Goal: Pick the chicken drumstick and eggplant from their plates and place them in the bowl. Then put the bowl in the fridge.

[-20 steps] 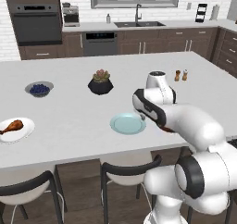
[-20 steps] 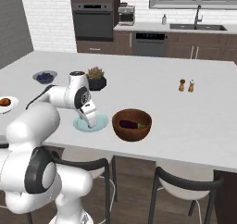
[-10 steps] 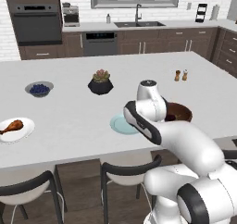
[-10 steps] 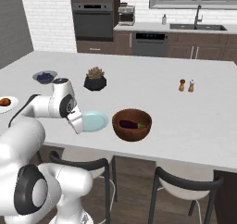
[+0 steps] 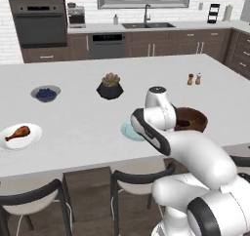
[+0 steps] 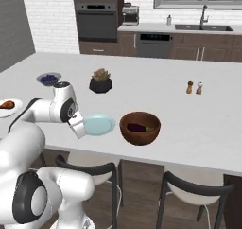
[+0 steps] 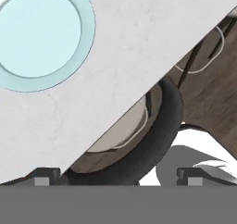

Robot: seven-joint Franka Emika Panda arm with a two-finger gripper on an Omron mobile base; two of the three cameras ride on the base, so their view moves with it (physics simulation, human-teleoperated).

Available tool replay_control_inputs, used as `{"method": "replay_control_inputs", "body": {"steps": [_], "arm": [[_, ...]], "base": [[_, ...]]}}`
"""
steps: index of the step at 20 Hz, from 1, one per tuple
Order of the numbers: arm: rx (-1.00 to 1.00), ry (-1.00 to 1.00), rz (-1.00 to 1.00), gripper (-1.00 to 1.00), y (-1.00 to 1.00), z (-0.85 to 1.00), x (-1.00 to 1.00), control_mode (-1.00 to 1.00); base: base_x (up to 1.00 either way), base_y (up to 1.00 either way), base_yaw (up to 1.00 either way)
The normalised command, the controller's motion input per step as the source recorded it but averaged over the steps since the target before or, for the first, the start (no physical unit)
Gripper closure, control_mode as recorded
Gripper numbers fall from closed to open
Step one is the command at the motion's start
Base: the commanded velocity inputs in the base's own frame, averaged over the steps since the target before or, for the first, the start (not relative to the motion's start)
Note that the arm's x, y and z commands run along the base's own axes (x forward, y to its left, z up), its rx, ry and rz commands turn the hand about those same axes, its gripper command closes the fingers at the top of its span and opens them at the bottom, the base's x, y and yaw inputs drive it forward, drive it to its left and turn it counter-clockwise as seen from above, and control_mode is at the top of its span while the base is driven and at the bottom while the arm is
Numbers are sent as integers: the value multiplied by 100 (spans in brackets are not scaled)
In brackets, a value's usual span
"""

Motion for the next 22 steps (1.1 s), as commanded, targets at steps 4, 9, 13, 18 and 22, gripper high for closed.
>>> {"method": "replay_control_inputs", "body": {"steps": [4,9,13,18,22], "arm": [[0,0,0,-100,0,0,0,100],[0,0,0,-100,0,0,0,100],[0,0,0,-100,0,0,0,100],[0,0,0,-100,0,0,0,100],[0,0,0,-100,0,0,0,100]], "base": [[5,97,-5],[16,63,-4],[68,7,0],[38,-1,0],[4,14,0]]}}
